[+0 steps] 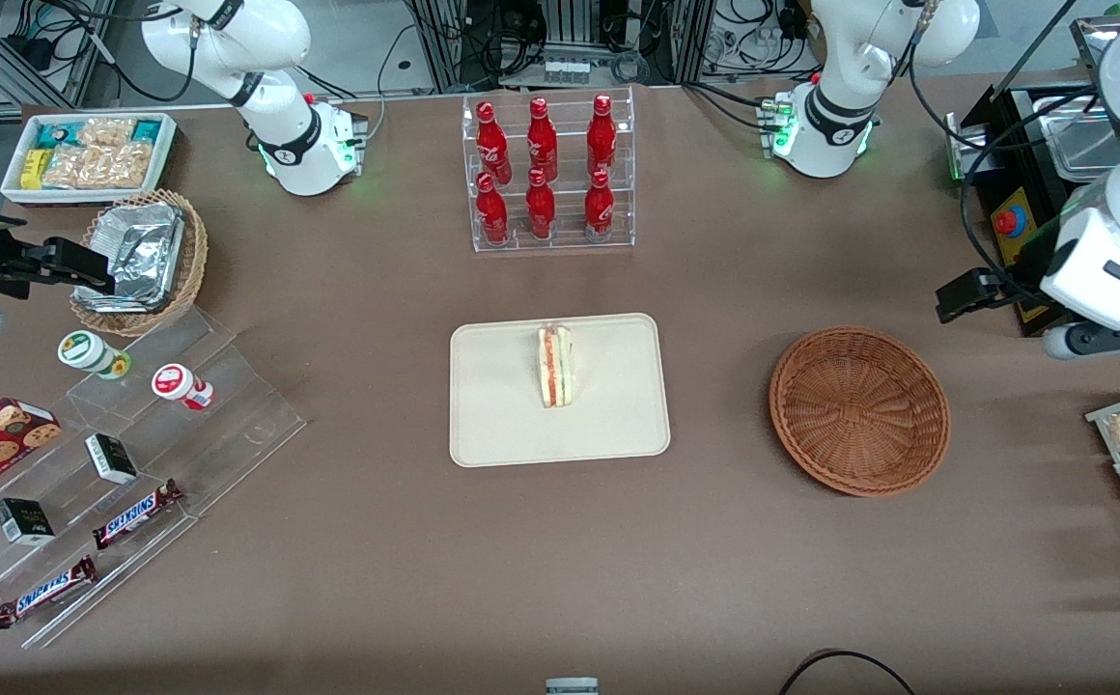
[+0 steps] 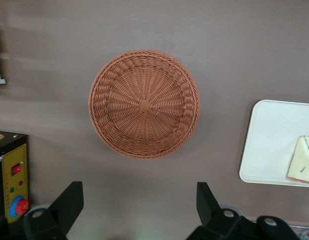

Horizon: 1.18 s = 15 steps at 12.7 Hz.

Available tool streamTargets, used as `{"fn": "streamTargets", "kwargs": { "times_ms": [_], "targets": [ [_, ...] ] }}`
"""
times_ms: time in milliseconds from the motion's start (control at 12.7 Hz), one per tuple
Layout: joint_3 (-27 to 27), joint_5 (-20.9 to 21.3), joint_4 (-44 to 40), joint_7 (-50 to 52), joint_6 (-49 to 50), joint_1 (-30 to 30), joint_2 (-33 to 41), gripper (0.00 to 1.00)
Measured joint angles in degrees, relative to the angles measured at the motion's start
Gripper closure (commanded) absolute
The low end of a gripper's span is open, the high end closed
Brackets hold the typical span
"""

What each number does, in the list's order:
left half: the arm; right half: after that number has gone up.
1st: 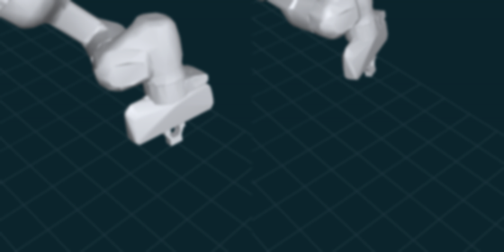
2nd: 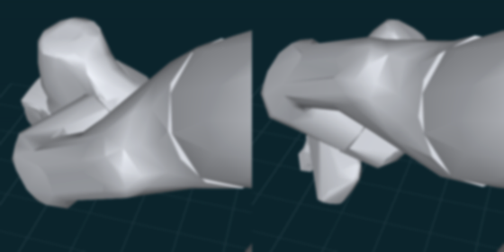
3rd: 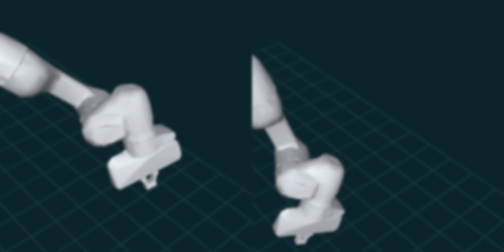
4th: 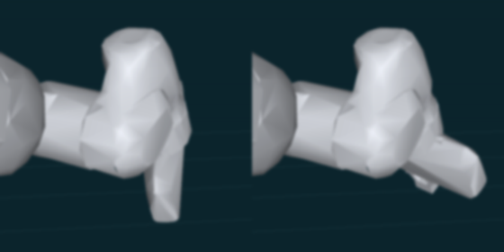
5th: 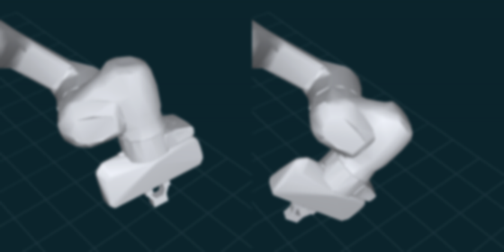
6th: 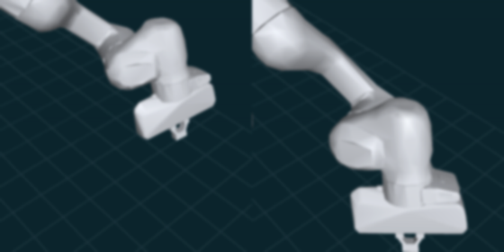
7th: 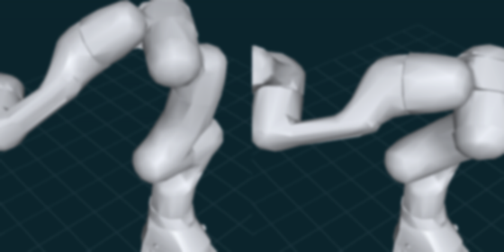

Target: Place sandwich from basket to tray

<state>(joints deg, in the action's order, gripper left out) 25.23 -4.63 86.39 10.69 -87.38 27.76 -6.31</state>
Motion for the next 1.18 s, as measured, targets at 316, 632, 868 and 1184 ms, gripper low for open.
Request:
{"fn": "streamTargets", "kwargs": {
  "times_ms": [316, 632, 868, 1184],
  "targets": [
    [-22.2, 0.1, 0.0, -0.2, 0.5, -21.2, 1.7, 0.00],
    [-29.0, 1.1, 0.3, -1.1, 1.0, -27.2, 2.4, 0.00],
    [-29.1, 1.2, 0.5, -2.7, 2.4, -27.2, 3.4, 0.00],
    [-29.1, 2.7, 2.1, -3.2, 2.8, -27.2, 6.3, 0.00]
  ]
}}
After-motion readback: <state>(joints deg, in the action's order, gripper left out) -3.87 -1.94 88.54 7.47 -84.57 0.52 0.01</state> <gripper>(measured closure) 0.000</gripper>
